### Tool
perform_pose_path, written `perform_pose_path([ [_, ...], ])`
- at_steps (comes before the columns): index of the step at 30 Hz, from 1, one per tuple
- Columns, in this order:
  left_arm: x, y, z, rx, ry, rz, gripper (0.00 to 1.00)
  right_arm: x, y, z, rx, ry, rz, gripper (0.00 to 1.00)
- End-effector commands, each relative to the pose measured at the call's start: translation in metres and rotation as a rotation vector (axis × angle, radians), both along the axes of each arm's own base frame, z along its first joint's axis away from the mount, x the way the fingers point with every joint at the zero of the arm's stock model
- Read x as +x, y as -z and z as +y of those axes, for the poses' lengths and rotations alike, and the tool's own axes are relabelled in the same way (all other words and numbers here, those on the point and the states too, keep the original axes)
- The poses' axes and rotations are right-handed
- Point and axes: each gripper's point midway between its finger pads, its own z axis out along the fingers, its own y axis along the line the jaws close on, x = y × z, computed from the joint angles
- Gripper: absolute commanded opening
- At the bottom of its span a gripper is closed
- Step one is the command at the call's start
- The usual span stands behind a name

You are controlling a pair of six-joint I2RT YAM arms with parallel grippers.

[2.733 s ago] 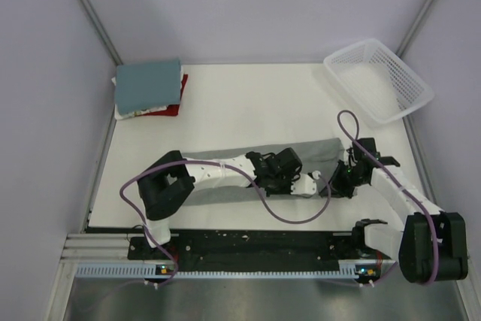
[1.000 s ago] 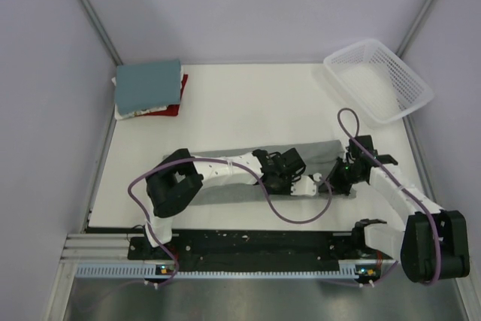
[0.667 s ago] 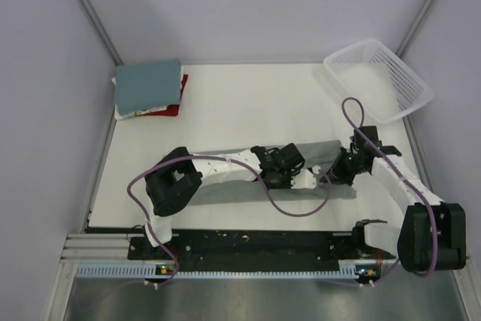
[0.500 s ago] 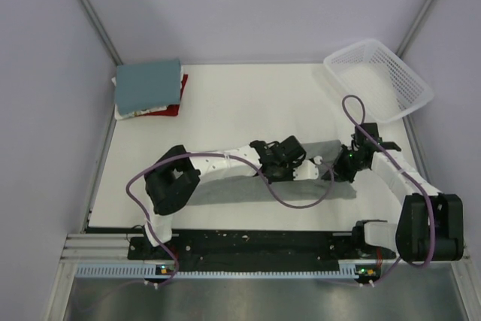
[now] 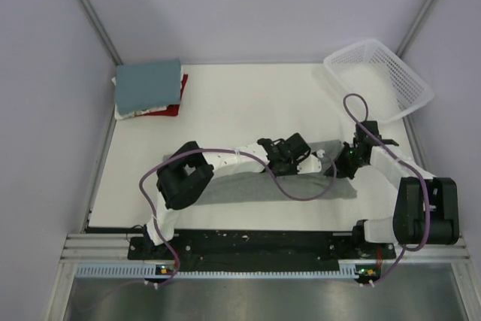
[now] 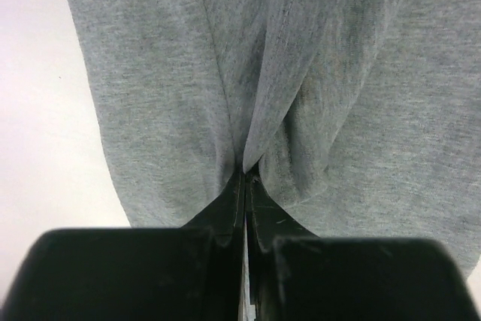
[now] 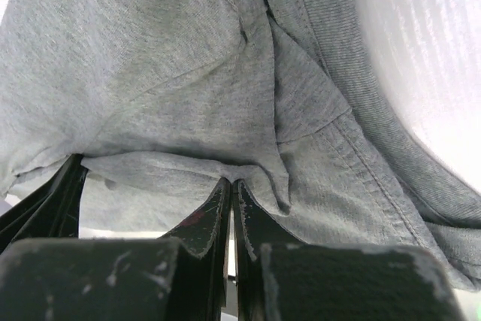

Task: Fold and stack the t-shirts
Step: Fold the other side of the tshirt into a rectangle

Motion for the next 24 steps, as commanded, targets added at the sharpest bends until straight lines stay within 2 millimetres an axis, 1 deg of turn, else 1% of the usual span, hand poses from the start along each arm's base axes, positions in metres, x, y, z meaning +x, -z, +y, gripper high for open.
perform_pose_path([
  [1,0.022,-0.019,-0.018,-0.056,-0.031,-0.075,0.0,0.025,-0.006,-0.015,-0.052,0.061,-0.077,0.0],
  [8,0.026,-0.02,-0.017,-0.061,-0.046,-0.083,0.0,0.036,-0.004,-0.017,-0.05,0.077,-0.093,0.0],
  [9,0.028,-0.021,-0.016,-0.059,-0.049,-0.089,0.02,0.037,-0.004,-0.017,-0.052,0.08,-0.091,0.04],
  [10,0.028,-0.022,-0.017,-0.061,-0.054,-0.094,0.09,0.039,-0.004,-0.018,-0.058,0.082,-0.092,0.13],
  [11,0.031,-0.024,-0.015,-0.061,-0.06,-0.104,0.16,0.041,-0.005,-0.02,-0.065,0.086,-0.095,0.18],
  [13,0.037,-0.031,-0.015,-0.072,-0.079,-0.133,0.28,0.048,-0.01,-0.023,-0.082,0.089,-0.119,0.2],
  [14,0.043,-0.036,-0.014,-0.08,-0.089,-0.147,0.31,0.053,-0.014,-0.024,-0.091,0.084,-0.138,0.21],
  [17,0.056,-0.047,-0.01,-0.086,-0.114,-0.181,0.38,0.062,-0.026,-0.028,-0.117,0.05,-0.191,0.2],
  [19,0.065,-0.054,-0.006,-0.087,-0.131,-0.202,0.41,0.062,-0.032,-0.032,-0.15,0.031,-0.206,0.21],
  [21,0.069,-0.062,-0.004,-0.102,-0.141,-0.208,0.43,0.061,-0.04,-0.034,-0.168,0.009,-0.231,0.22],
  [24,0.068,-0.072,-0.004,-0.128,-0.138,-0.208,0.44,0.054,-0.052,-0.033,-0.173,-0.029,-0.258,0.22],
])
